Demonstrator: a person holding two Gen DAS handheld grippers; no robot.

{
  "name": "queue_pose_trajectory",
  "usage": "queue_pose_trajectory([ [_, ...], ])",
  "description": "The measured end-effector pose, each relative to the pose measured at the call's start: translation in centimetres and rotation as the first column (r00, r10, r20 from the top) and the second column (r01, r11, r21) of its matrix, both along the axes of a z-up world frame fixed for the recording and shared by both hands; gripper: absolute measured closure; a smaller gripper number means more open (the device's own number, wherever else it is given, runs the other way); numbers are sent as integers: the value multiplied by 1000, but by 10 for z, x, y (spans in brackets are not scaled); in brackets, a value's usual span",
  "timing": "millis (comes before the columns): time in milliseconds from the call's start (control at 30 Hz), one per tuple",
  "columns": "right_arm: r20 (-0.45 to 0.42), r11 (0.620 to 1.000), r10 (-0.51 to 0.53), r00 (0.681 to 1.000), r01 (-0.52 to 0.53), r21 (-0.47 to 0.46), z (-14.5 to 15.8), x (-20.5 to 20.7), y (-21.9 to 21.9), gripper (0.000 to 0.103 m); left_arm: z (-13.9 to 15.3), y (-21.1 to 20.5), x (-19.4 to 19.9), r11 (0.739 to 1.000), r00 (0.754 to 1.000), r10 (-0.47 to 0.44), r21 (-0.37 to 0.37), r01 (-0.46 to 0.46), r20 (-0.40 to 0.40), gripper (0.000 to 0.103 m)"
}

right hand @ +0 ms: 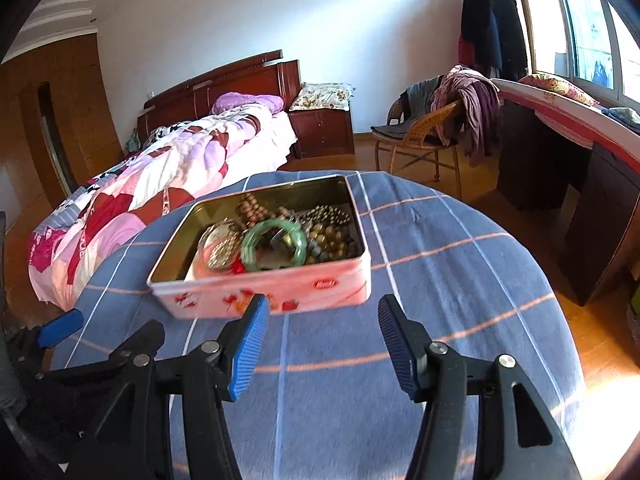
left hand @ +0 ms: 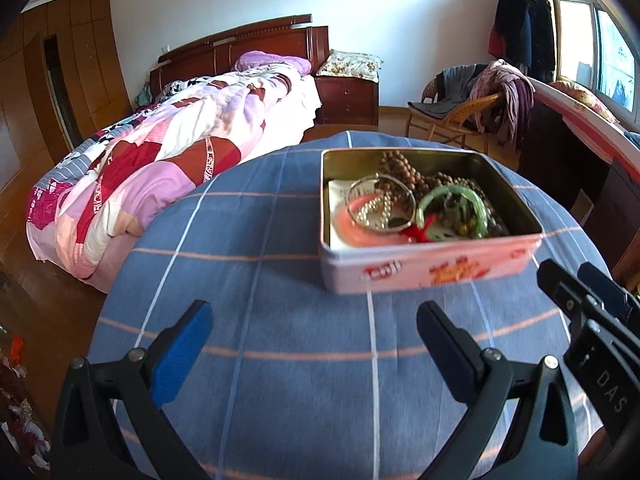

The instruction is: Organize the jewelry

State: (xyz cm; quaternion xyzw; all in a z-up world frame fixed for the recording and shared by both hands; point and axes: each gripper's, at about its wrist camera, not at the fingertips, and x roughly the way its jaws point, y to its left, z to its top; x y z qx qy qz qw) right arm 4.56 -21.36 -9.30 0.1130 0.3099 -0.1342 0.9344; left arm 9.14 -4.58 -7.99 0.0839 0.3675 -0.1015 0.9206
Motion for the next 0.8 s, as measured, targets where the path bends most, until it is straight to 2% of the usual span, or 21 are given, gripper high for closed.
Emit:
queue_pose_trajectory([
  [267, 0, 1000, 10, 1000, -10, -21, 7, -33, 13, 45, 3, 15, -32, 1000, 1000, 11, -7, -11, 5, 0],
  [433, 19, 1000, 12, 1000, -12, -24, 17, -58, 18, 45, 11, 28, -54, 999, 999, 31, -14, -30, 38, 0],
  [800, 175, 995, 7, 985, 10, -97, 69, -118, 34, 45, 58, 45, -99, 998, 978, 45, -60, -34, 206, 0],
])
